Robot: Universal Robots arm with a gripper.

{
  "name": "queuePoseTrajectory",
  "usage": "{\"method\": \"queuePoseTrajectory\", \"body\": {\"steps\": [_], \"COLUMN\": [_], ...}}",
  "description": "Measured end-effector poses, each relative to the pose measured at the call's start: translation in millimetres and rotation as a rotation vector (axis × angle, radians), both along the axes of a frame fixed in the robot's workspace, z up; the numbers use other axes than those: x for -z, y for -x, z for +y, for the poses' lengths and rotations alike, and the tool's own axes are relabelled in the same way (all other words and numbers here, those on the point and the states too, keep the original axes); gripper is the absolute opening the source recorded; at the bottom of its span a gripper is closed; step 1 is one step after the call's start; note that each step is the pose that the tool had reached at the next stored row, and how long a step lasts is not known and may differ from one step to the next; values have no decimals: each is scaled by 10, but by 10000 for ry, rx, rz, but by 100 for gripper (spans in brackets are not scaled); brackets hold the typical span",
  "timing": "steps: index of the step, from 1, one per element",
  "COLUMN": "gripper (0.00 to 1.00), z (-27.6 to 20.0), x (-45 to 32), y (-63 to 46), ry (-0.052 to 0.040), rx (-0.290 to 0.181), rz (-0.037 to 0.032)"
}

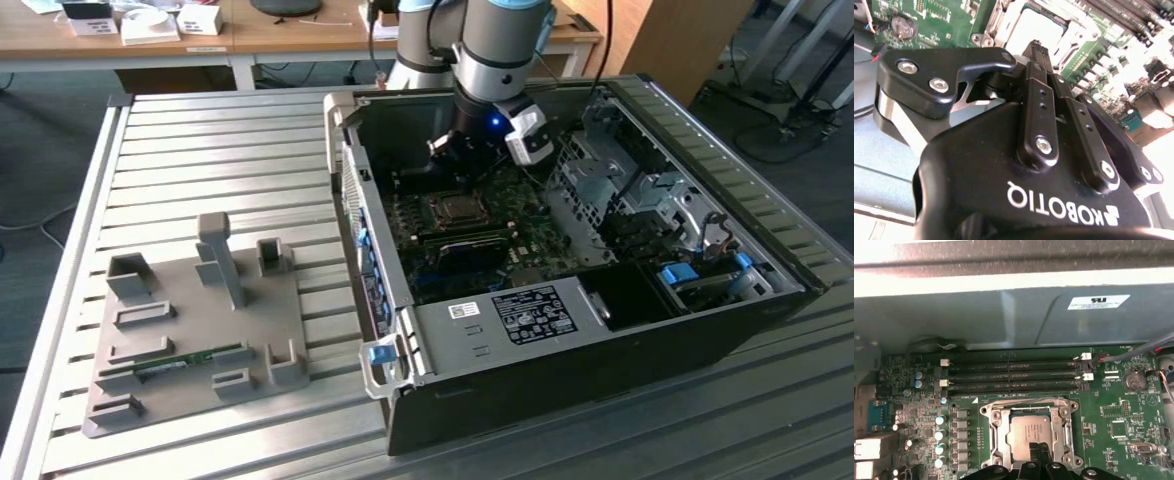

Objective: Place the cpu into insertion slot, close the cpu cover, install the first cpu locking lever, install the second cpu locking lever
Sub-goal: 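Install the second cpu locking lever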

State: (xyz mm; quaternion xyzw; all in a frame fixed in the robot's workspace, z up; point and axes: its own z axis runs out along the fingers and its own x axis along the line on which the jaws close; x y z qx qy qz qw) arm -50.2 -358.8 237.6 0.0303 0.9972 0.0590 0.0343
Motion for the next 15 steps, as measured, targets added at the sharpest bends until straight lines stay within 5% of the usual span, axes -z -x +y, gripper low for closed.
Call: {"method": "queuePoseTrajectory", "body": {"steps": [9, 15], "gripper": [11, 11], "z": [-218, -262], "x": [0, 4], "y": [0, 11], "ry": [22, 77], "rx": [0, 2], "rz": [1, -1]}}
